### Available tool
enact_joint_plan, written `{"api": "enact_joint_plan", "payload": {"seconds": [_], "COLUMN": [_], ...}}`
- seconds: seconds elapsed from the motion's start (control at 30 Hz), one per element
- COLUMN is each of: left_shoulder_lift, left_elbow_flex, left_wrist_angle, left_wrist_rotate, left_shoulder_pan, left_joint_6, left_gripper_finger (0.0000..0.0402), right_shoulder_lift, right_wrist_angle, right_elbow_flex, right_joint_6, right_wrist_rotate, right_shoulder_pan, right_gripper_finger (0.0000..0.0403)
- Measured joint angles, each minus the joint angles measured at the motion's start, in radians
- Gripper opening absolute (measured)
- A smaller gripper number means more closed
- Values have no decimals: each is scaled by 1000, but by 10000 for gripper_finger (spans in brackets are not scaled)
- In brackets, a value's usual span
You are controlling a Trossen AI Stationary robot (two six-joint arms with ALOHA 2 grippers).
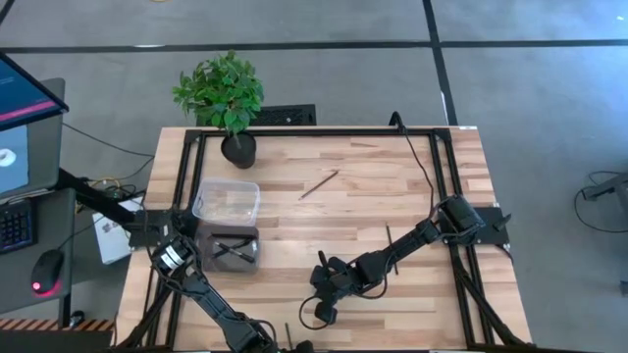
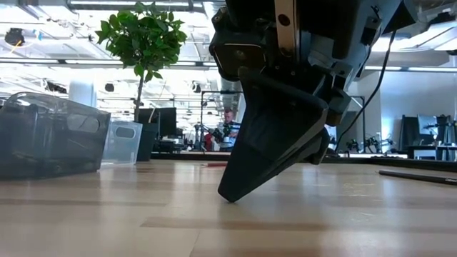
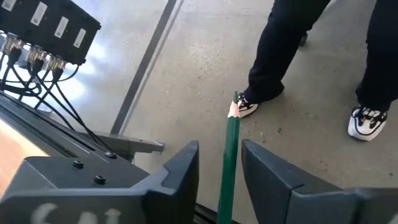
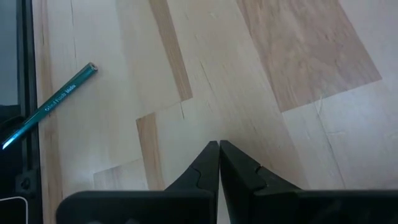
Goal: Sort pens & pencils
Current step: Put the green pencil into the transparent bin
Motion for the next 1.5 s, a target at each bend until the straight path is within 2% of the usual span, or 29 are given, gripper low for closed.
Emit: {"api": "enact_joint_plan", "payload": {"seconds": [0.53, 0.63, 0.83, 1.03, 1.17, 1.5], "left_shoulder_lift": [5, 5, 4, 3, 3, 5], "left_elbow_flex": [-4, -5, -5, 0, 42, 239], "left_wrist_angle": [-18, -15, -10, -16, -92, -353], "left_wrist_rotate": [18, 14, 6, 6, 0, -141], "left_shoulder_pan": [1, 1, 2, -2, -13, -78], "left_joint_6": [-1, 0, -10, -32, -54, -109], "left_gripper_finger": [95, 79, 13, 13, 9, 7], "right_shoulder_lift": [0, 0, 0, 0, 0, -1], "right_wrist_angle": [3, 3, 3, 3, 3, 3], "right_elbow_flex": [0, 0, 0, 0, 0, 0], "right_joint_6": [0, 0, 0, 0, 0, 0], "right_wrist_rotate": [0, 0, 0, 0, -1, -1], "right_shoulder_pan": [0, 0, 0, 0, 0, 0], "right_gripper_finger": [37, 37, 37, 37, 37, 37]}}
